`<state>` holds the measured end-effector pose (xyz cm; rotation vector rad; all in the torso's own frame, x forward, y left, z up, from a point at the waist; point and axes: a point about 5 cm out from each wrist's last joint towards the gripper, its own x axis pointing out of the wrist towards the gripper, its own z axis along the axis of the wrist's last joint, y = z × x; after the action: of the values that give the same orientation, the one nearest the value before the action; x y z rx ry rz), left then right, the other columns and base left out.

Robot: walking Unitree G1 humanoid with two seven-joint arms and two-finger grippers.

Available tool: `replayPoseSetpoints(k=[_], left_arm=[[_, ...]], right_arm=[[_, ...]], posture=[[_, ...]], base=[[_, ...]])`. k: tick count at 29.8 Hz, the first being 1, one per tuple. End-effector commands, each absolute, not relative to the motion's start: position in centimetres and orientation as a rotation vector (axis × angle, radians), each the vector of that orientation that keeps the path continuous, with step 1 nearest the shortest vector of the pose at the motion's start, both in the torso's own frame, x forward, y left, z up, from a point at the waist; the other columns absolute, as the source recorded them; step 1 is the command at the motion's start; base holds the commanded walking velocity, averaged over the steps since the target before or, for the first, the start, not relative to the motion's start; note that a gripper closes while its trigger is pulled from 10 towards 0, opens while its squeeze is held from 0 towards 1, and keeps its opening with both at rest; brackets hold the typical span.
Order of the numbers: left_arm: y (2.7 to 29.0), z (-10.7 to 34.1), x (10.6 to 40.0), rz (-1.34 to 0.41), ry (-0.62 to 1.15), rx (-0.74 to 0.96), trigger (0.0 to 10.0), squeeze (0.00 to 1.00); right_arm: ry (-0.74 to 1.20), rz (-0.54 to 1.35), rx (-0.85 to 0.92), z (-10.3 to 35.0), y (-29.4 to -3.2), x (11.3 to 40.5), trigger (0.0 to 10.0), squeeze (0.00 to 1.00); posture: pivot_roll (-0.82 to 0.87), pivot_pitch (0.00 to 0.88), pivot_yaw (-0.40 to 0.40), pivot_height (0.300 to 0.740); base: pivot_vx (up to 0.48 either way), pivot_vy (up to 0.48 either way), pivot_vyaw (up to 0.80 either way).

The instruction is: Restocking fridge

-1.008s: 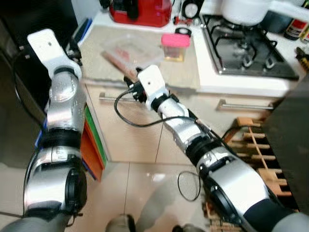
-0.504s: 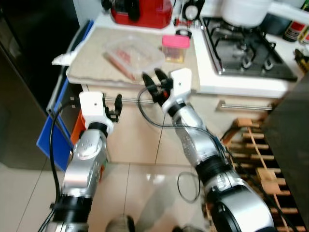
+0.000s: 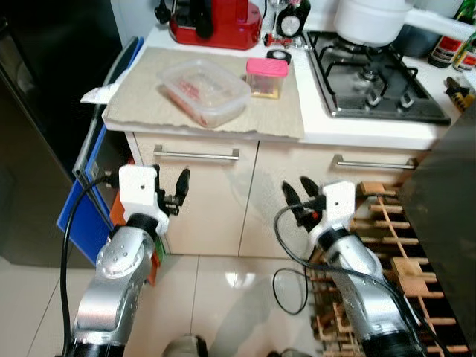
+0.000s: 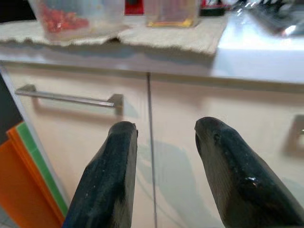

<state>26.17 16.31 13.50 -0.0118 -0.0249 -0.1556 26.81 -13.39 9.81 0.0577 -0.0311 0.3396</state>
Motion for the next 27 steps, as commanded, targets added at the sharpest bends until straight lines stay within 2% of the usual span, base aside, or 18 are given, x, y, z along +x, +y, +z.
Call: replayPoseSetpoints(k=[1,5,15,23,27], left_arm=[[15.8,14.3,26.0,-0.184,-0.054,-0.019,10.0,0.00],[15.5,15.1,26.5,-0.172,-0.092,-0.019,10.0,0.00],[15.1,16.7,27.9,-0.160,-0.154,-0.026,10.0,0.00],[15.3,17.1,28.1,-0.121,-0.185,-0.051,10.0,0.00],[15.4,17.3,28.0,-0.097,-0.200,-0.069,10.0,0.00]], right_arm=[[-0.068,0.336,0.069,11.1,-13.3,27.0,10.0,0.00],[-0.104,0.337,0.066,12.1,-12.9,27.2,10.0,0.00],[-0.162,0.378,0.077,14.3,-10.9,29.5,10.0,0.00],[-0.159,0.387,0.068,14.5,-10.8,30.1,10.0,0.00],[-0.154,0.391,0.067,14.4,-10.8,30.2,10.0,0.00]], posture=[[0.02,0.000,-0.012,0.740],[0.02,0.000,-0.015,0.740],[0.02,0.000,-0.003,0.740],[0.02,0.000,-0.007,0.740],[0.02,0.000,-0.010,0.740]], base=[[0.000,0.000,0.00],[0.070,0.000,0.00],[0.419,0.000,0.00],[0.426,0.000,0.00],[0.386,0.284,0.00]])
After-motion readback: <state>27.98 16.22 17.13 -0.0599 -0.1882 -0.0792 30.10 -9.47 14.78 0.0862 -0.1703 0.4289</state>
